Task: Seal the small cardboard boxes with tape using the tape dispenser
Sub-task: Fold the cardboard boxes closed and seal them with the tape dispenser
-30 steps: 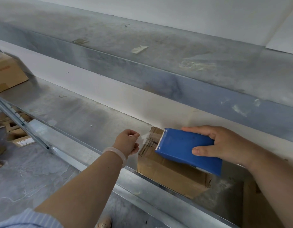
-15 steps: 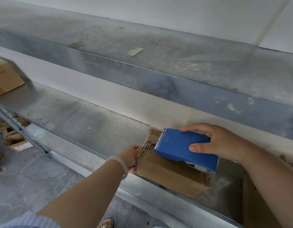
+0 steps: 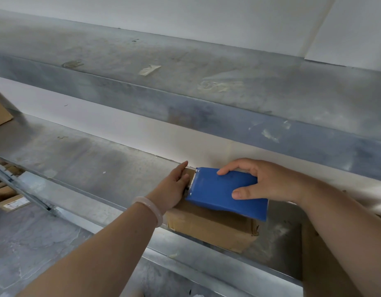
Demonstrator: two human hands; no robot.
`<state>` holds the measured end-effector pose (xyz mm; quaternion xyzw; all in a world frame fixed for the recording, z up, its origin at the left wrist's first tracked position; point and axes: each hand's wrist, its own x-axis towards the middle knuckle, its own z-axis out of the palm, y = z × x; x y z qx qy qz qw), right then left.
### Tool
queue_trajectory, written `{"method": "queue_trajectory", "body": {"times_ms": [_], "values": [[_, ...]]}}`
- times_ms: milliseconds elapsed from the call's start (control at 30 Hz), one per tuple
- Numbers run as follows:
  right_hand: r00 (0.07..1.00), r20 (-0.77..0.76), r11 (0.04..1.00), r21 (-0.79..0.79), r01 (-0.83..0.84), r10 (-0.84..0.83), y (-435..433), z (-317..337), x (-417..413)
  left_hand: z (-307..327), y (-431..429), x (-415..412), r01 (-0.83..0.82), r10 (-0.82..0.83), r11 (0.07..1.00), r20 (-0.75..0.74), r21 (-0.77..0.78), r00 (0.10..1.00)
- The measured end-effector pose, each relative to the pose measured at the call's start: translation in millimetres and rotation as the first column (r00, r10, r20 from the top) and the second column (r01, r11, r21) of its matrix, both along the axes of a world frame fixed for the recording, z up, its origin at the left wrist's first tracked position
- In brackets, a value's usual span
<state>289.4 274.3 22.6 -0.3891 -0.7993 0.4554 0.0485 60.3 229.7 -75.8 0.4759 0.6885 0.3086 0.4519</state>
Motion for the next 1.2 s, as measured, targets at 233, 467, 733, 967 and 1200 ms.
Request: {"method": "queue_trajectory", "body": {"times_ms": [233, 467, 733, 967, 1200], "values": [[1.0, 0.003, 1.0, -0.013, -0.014, 0.014, -2.9, 2.5, 5.1, -0.5, -1.4, -1.5, 0.029, -0.03, 0.999, -0.071, -0.015, 0.997], [1.0, 0.008, 0.999, -0.031, 0.016, -0.016, 0.0, 10.3, 30.5, 6.6, -3.7, -1.3, 0.03, -0.031, 0.999, -0.098, -0.019, 0.995], [0.997, -0.041, 0.993, -0.098, 0.062, -0.066, -5.1, -10.9, 68.7, 2.4, -1.8, -6.6, 0.046, -0.041, 0.998, -0.114, 0.038, 0.993], [0.991, -0.087, 0.994, -0.057, 0.098, -0.103, -12.2, -18.8, 51.7, 7.4, 1.2, -27.0, 0.121, -0.088, 0.989, -0.335, 0.079, 0.938], [0.99, -0.09, 0.991, -0.08, 0.105, -0.112, -8.3, -19.7, 52.1, 13.1, 1.6, -30.3, 0.654, -0.5, 0.755, -0.688, -0.049, 0.526]]}}
